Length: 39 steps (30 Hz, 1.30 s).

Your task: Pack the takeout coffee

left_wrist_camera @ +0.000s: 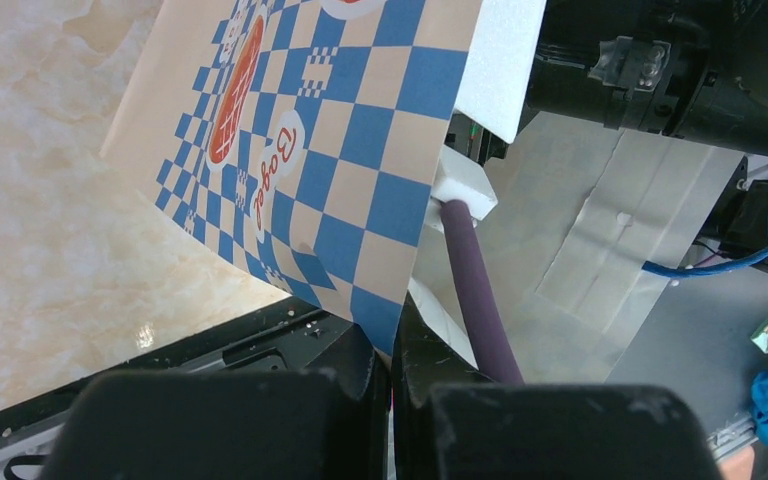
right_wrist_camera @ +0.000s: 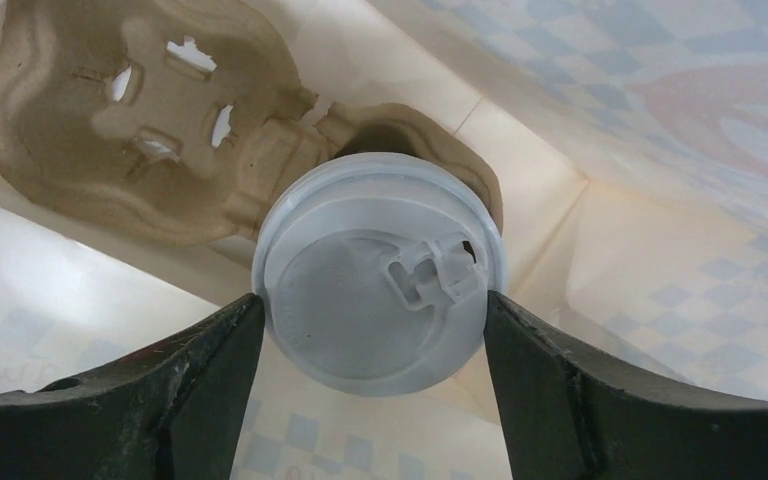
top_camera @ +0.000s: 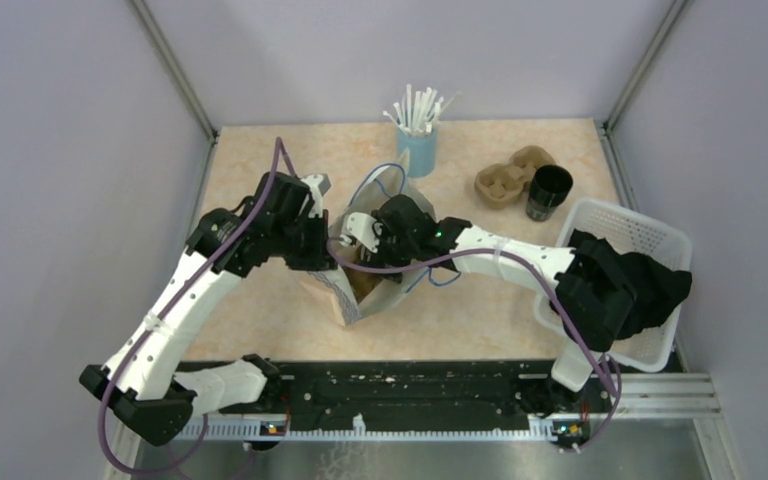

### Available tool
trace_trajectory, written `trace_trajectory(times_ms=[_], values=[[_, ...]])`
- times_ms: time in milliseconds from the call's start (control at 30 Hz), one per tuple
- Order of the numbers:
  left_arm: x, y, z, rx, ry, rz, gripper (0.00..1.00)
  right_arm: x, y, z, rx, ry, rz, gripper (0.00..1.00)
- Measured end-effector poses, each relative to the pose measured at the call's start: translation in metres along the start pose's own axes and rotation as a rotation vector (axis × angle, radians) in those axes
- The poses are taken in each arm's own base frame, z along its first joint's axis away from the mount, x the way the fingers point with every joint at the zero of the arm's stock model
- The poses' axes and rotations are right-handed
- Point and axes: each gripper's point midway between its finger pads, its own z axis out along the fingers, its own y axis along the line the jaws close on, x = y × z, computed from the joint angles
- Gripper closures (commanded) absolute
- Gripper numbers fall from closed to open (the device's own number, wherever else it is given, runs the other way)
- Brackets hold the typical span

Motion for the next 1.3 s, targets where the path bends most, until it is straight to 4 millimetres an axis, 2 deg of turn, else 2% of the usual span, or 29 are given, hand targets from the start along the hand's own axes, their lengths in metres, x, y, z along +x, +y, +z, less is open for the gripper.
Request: trace_trajectory(times_ms=[300, 667, 1000, 1233, 1300], values=[[0.003, 0.000, -0.001, 0.011, -0.012, -0.005, 0.99, 0.004, 0.004, -0.005, -0.017, 0.030, 0.033, 0.01], [0.003, -0.004, 0.002, 0.032, -0.023, -0.037, 0.99, 0.004, 0.009, -0.019, -0.041, 0.063, 0.080, 0.01], [0.003, -0.004, 0.003, 0.023, -0.023, -0.100, 0.98, -0.021, 0.013, -0.047, -0.050, 0.014, 0.078, 0.01], [0.002, -0.005, 0.002, 0.021, -0.029, -0.129, 0.97, -0.018, 0.013, -0.056, -0.025, 0.051, 0.092, 0.01], [0.002, -0.004, 0.001, 0.017, -0.034, -0.144, 0.94, -0.023, 0.011, -0.061, -0.019, 0.049, 0.101, 0.01]])
